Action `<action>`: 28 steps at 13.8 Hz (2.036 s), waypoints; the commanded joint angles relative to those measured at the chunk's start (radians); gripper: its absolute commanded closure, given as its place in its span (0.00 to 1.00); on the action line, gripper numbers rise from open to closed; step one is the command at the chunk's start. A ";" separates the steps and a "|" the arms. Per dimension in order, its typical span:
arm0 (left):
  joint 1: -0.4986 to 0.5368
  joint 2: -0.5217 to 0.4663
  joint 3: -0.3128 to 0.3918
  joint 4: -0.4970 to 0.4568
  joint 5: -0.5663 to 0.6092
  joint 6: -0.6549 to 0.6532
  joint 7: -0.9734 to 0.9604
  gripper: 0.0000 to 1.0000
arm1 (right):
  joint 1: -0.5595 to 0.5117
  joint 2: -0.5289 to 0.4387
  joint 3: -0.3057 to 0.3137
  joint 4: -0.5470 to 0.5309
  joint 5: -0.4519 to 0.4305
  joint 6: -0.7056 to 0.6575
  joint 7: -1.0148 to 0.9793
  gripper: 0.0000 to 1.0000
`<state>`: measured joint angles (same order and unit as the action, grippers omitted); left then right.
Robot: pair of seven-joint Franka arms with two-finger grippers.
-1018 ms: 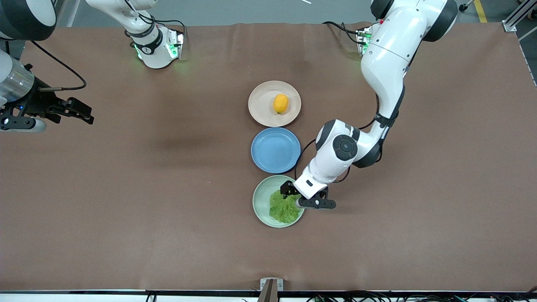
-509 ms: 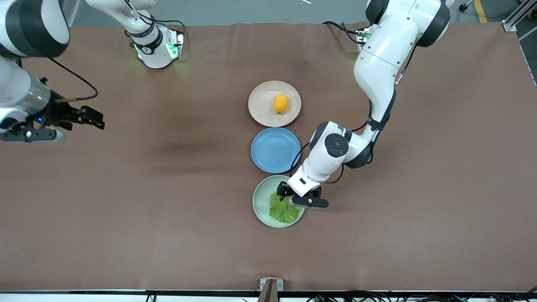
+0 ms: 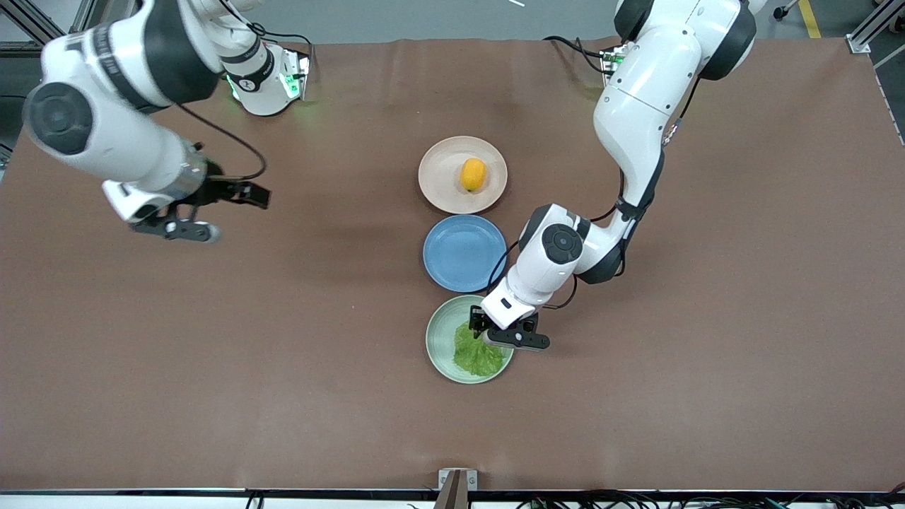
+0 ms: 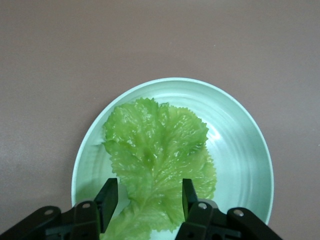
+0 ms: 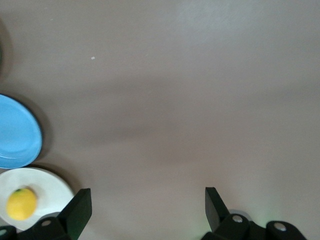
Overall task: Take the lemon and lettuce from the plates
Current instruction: 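Reach the right gripper to the lemon while the left gripper holds lettuce, then lift the lettuce off the plate while the right gripper grasps the lemon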
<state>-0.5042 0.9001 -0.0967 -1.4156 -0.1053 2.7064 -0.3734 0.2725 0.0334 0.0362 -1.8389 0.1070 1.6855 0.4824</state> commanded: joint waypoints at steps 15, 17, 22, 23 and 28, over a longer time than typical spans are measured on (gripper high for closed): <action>0.088 -0.215 -0.006 0.015 -0.013 -0.287 -0.202 1.00 | 0.754 0.357 -0.016 -0.174 -0.003 0.778 0.878 0.00; 0.153 -0.326 -0.006 0.015 -0.083 -0.461 -0.194 1.00 | 0.780 0.404 -0.021 -0.126 -0.030 0.778 0.923 0.00; 0.323 -0.512 -0.003 -0.164 -0.090 -0.652 -0.171 1.00 | 0.807 0.480 -0.021 -0.085 -0.141 0.830 0.993 0.00; 0.360 -0.541 -0.003 -0.231 -0.088 -0.649 -0.161 1.00 | 0.807 0.494 -0.021 -0.085 -0.153 0.845 0.993 0.00; 0.449 -0.645 -0.005 -0.602 -0.085 -0.428 -0.033 1.00 | 0.809 0.514 -0.021 -0.082 -0.167 0.855 0.993 0.00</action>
<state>-0.0618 0.3459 -0.0918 -1.8275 -0.1750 2.1638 -0.4260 1.0687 0.5437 0.0263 -1.9328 -0.0404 2.5389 1.4497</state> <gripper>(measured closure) 0.978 0.000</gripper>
